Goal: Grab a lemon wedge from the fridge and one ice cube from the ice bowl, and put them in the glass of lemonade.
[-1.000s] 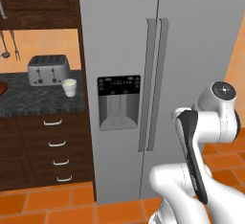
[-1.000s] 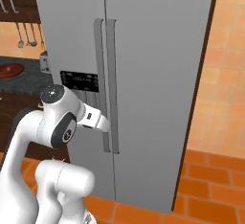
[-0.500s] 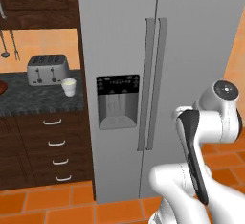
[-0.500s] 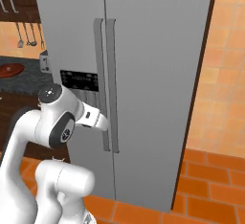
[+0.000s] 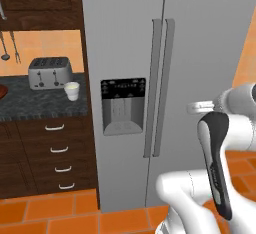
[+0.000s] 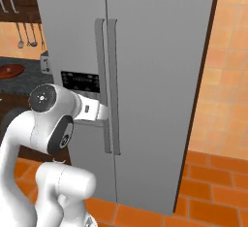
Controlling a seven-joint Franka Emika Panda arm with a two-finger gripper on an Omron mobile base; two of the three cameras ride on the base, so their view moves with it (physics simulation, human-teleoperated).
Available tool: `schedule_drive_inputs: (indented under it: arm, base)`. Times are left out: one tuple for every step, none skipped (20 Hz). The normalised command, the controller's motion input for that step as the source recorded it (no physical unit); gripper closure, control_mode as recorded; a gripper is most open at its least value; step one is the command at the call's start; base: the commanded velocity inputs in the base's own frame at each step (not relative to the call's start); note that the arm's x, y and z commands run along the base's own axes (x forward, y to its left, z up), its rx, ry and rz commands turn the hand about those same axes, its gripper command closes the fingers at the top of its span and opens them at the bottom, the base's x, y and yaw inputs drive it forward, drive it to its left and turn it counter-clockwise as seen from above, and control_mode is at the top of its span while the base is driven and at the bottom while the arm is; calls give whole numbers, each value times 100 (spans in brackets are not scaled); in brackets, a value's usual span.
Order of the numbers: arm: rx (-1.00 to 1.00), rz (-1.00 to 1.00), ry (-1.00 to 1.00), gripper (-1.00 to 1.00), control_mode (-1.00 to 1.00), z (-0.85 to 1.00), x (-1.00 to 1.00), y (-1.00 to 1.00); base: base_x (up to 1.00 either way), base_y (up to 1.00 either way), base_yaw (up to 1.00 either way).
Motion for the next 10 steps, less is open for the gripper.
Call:
schedule_drive_inputs:
  arm:
    - [-2,17,-23,-100,-100,36,33,1]
    - [-2,15,-11,-100,-100,24,57,2]
    - [-3,9,0,-100,-100,8,82,9]
    - [-2,8,0,-100,-100,5,90,9]
    - [-3,7,0,-100,-100,4,86,15]
    - [-4,6,0,-100,-100,0,81,18]
    - [-5,5,3,-100,-100,0,80,14]
    - [-2,1,4,-100,-100,0,71,0]
    - [0,0,7,-100,-100,0,64,0]
    - [0,0,3,-100,-100,0,64,0]
  base:
    - [0,0,0]
    - [0,0,0]
    - [0,0,0]
    - [0,0,0]
    - [0,0,0]
    - [0,0,0]
    - [0,0,0]
    - [0,0,0]
    - [0,0,0]
    - [0,0,0]
